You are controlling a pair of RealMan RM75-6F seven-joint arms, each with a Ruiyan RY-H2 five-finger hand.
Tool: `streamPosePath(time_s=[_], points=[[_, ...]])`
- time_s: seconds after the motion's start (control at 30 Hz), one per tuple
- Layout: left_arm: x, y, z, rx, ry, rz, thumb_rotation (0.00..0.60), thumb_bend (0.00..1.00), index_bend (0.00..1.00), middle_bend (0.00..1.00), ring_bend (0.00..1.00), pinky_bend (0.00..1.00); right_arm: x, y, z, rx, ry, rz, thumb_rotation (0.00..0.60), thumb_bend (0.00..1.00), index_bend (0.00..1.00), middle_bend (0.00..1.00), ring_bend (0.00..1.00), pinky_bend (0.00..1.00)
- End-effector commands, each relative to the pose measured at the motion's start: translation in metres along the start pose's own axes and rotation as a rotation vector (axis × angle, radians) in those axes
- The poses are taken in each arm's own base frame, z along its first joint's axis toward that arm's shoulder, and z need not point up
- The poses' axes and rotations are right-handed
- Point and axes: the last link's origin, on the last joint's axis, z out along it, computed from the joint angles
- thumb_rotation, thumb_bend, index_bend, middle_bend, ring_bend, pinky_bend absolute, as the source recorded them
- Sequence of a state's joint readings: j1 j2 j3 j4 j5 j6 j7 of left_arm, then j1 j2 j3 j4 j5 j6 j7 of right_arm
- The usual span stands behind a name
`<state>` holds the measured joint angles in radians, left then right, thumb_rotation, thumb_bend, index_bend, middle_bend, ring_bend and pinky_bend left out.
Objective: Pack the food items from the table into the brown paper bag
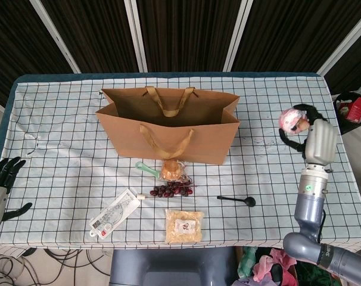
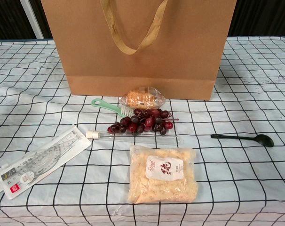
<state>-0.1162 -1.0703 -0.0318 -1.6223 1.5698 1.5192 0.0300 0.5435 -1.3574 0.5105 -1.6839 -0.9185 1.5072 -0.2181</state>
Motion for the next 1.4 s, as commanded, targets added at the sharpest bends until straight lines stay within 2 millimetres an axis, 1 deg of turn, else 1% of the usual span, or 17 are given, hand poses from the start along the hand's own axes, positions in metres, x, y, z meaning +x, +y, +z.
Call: streamPosePath(time_s=[0.03,0.13,0.17,0.23,0.3,0.4,0.47,0.53,0.57,0.73,0.87,1.0,1.13,1.2,1.27,1.37,1.4], points=[[0.001,0.0,-0.001,-0.004,0.002,-0.004,0.6,0.09,0.09,0.05,0.0,0.0,0.016,-0.016,0.022,0.046,0.09,0.04,0.6,0.39,0.5,0.45,0.5,0.41],[0.002,0.0,-0.002,-0.003,0.009,-0.007,0.6,0.09,0.09,0.05,0.0,0.0,0.022,-0.043,0.038,0.123,0.116,0.128,0.6,0.39,0.5,0.45,0.5,0.41],[0.002,0.0,-0.002,-0.002,0.009,-0.008,0.6,0.09,0.09,0.05,0.0,0.0,0.022,-0.048,0.041,0.137,0.113,0.14,0.6,0.38,0.5,0.45,0.5,0.41],[0.002,-0.001,-0.002,0.0,0.007,-0.008,0.6,0.09,0.09,0.05,0.0,0.0,0.021,-0.065,0.048,0.185,0.099,0.164,0.6,0.38,0.5,0.45,0.49,0.41],[0.002,-0.001,-0.002,-0.001,0.004,-0.007,0.6,0.09,0.09,0.05,0.0,0.0,0.019,-0.078,0.051,0.218,0.072,0.198,0.6,0.37,0.5,0.45,0.49,0.41],[0.001,0.0,-0.002,-0.005,-0.003,-0.006,0.6,0.09,0.09,0.05,0.0,0.0,0.011,-0.103,0.053,0.247,-0.037,0.323,0.6,0.37,0.5,0.45,0.49,0.41],[0.001,0.0,-0.002,-0.006,-0.002,-0.007,0.6,0.09,0.09,0.05,0.0,0.0,0.005,-0.115,0.054,0.255,-0.121,0.417,0.6,0.37,0.5,0.45,0.49,0.41],[0.002,0.0,-0.002,-0.006,0.002,-0.009,0.6,0.09,0.09,0.05,0.0,0.0,-0.001,-0.125,0.056,0.271,-0.188,0.457,0.6,0.37,0.5,0.44,0.49,0.41],[0.002,0.0,-0.002,-0.005,0.004,-0.01,0.6,0.09,0.09,0.05,0.0,0.0,-0.004,-0.127,0.056,0.277,-0.205,0.463,0.6,0.37,0.5,0.44,0.49,0.4],[0.003,-0.002,-0.002,0.0,0.008,-0.012,0.6,0.09,0.09,0.05,0.0,0.0,-0.029,-0.141,0.052,0.294,-0.323,0.492,0.6,0.37,0.5,0.44,0.49,0.4],[0.003,-0.002,-0.001,-0.001,0.005,-0.013,0.6,0.09,0.09,0.05,0.0,0.0,-0.046,-0.149,0.05,0.304,-0.363,0.484,0.6,0.37,0.5,0.44,0.49,0.4],[0.003,-0.003,-0.001,0.002,0.009,-0.014,0.6,0.09,0.09,0.05,0.0,0.0,-0.055,-0.156,0.045,0.318,-0.391,0.483,0.6,0.37,0.5,0.44,0.48,0.4],[0.003,-0.004,0.0,0.007,0.006,-0.014,0.6,0.09,0.09,0.05,0.0,0.0,-0.063,-0.164,0.04,0.334,-0.433,0.464,0.6,0.35,0.5,0.42,0.46,0.39],[0.002,-0.004,0.0,0.007,0.003,-0.014,0.6,0.09,0.09,0.05,0.0,0.0,-0.067,-0.167,0.038,0.335,-0.457,0.455,0.6,0.31,0.45,0.38,0.42,0.38],[0.003,-0.004,0.0,0.005,0.004,-0.016,0.6,0.09,0.09,0.05,0.0,0.0,-0.072,-0.167,0.036,0.334,-0.487,0.425,0.6,0.24,0.35,0.3,0.36,0.35],[0.005,-0.004,-0.001,0.007,0.015,-0.021,0.6,0.09,0.09,0.05,0.0,0.01,-0.075,-0.164,0.034,0.328,-0.532,0.395,0.6,0.15,0.27,0.2,0.29,0.33],[0.006,-0.005,-0.001,0.011,0.021,-0.023,0.6,0.09,0.09,0.05,0.0,0.01,-0.076,-0.163,0.033,0.323,-0.545,0.392,0.6,0.13,0.26,0.18,0.28,0.33]])
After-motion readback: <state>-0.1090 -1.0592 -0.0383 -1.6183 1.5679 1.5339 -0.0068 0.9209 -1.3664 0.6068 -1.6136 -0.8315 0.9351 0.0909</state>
